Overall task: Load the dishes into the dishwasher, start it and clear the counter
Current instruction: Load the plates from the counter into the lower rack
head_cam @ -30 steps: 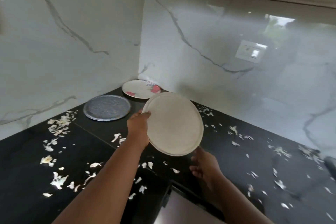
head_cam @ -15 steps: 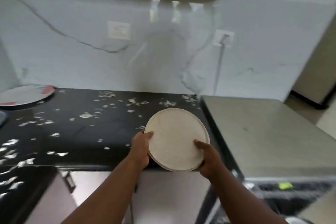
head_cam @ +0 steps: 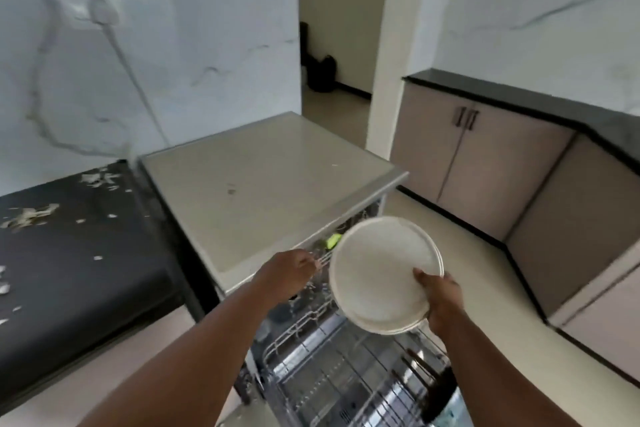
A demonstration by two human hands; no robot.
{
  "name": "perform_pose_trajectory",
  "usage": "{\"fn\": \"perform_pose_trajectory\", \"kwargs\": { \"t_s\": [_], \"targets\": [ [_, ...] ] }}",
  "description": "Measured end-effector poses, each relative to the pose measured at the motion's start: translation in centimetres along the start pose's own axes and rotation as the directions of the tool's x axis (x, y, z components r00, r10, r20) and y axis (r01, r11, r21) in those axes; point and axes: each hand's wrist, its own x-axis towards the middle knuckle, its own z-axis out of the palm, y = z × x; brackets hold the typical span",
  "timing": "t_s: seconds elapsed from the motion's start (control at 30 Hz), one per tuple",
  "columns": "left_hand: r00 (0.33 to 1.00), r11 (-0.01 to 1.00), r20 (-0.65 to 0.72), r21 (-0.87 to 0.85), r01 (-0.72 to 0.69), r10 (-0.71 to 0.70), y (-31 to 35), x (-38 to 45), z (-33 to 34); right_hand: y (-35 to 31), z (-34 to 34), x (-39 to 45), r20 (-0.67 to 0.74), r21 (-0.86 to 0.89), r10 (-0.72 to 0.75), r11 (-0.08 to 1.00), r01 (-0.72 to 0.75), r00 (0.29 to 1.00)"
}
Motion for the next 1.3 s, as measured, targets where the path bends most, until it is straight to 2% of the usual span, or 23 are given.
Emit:
{"fn": "perform_pose_trajectory", "kwargs": {
  "t_s": [0.07, 0.13, 0.27, 0.33, 0.4, 0.57, 0.73, 0.9, 1.0, 1.1, 1.2, 1.3],
  "targets": [
    [0.995, 0.996, 0.064, 0.032, -0.078, 0.076, 1.0, 1.7, 1.8, 1.1, -1.9, 1.4, -0.101, -0.153, -0.055, 0.987, 0.039, 0.993],
    [0.985, 0.986, 0.128, 0.107, -0.131, 0.117, 1.0, 3.5, 3.6, 1.7, -2.8, 2.9, -0.139, -0.353, -0.143, 0.932, 0.086, 0.98],
    [0.955, 0.92, 0.282, 0.34, -0.194, 0.097, -1.1, 7.8, 6.4, 2.6, -1.5, 5.7, -0.073, -0.716, -0.24, 0.688, 0.117, 0.968],
    [0.923, 0.902, 0.385, 0.392, -0.183, 0.019, -2.6, 9.8, 7.6, 3.3, 0.0, 7.0, -0.007, -0.826, -0.251, 0.547, 0.136, 0.968],
    [0.894, 0.868, 0.446, 0.458, -0.19, -0.04, -4.2, 11.4, 8.8, 4.2, 1.4, 8.4, 0.048, -0.871, -0.212, 0.469, 0.145, 0.976],
    [0.885, 0.775, 0.463, 0.574, -0.263, -0.042, -7.8, 14.9, 12.5, 7.6, 3.9, 11.4, 0.107, -0.889, -0.115, 0.434, 0.147, 0.988],
    [0.883, 0.772, 0.469, 0.572, -0.278, -0.029, -10.7, 19.3, 18.3, 12.8, 5.7, 18.0, 0.186, -0.873, -0.119, 0.435, 0.22, 0.975],
    [0.881, 0.786, 0.472, 0.556, -0.27, -0.031, -13.7, 22.6, 25.5, 19.5, 7.3, 25.8, 0.166, -0.834, -0.114, 0.513, 0.201, 0.98],
    [0.858, 0.794, 0.51, 0.548, -0.264, -0.067, -16.5, 22.3, 29.9, 23.2, 7.7, 29.5, 0.181, -0.805, -0.122, 0.552, 0.218, 0.976],
    [0.806, 0.82, 0.57, 0.53, -0.215, -0.157, -19.7, 20.1, 33.2, 25.9, 7.8, 32.4, 0.198, -0.785, -0.137, 0.57, 0.241, 0.97],
    [0.753, 0.826, 0.617, 0.532, -0.186, -0.227, -22.4, 17.8, 35.1, 27.4, 7.5, 34.7, 0.229, -0.78, -0.131, 0.568, 0.262, 0.965],
    [0.735, 0.829, 0.62, 0.54, -0.146, -0.275, -24.5, 16.8, 35.7, 28.1, 6.8, 36.3, 0.226, -0.791, -0.098, 0.562, 0.241, 0.969]
  ]
}}
